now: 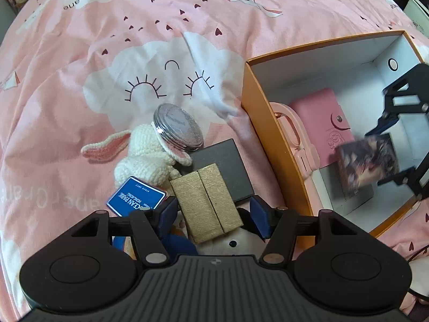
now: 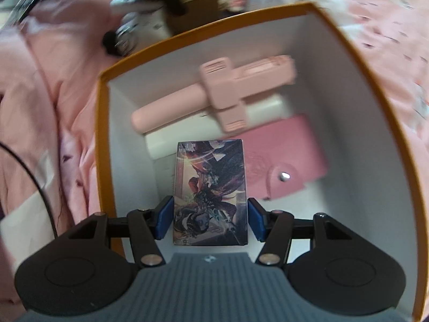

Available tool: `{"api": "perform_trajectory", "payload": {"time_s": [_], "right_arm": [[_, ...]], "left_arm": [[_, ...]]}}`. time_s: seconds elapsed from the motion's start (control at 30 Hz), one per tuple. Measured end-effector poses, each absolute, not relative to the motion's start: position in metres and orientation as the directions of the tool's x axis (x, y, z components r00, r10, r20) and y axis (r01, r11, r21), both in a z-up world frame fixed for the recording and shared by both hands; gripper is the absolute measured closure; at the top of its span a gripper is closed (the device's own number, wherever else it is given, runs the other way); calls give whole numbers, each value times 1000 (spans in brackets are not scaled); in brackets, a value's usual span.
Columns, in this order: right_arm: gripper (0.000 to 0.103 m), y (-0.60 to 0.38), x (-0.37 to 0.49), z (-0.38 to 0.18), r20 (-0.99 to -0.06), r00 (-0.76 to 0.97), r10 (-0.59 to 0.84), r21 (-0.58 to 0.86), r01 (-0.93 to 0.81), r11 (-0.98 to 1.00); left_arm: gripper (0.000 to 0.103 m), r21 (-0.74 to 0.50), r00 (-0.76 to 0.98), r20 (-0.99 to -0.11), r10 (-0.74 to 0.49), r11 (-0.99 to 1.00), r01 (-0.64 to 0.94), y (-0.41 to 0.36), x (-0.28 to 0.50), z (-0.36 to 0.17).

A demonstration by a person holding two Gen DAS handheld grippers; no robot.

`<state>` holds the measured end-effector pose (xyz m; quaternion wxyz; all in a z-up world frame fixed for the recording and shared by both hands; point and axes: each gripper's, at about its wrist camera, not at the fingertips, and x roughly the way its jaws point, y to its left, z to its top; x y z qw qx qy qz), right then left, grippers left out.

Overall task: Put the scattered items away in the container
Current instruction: 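Carry trading card into orange box with right tool while left tool reaches gold box, then release trading card in box with right tool while left tool grasps gold box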

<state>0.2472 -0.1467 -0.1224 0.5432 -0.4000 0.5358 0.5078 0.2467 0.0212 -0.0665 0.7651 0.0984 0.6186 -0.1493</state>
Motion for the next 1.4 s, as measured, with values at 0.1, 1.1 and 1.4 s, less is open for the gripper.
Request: {"api": "perform_trajectory", "payload": {"time_s": [0.1,1.1,1.4], "right_arm": [[42,-138,246,-129,-985,-137,109,149,-983,111],[69,-146,271,-117,-986,-82,148,113,-971,210],[83,-141,274,-112,-981,-51,187,90,-975,204]], "left_arm": [[34,-34,189,-976,-106,936,351,21,247,-69],[47,-24,228,-967,-111,936,351,25,237,-63],[48,-49,281,-948,-148,942,331,30,228,-46]]}}
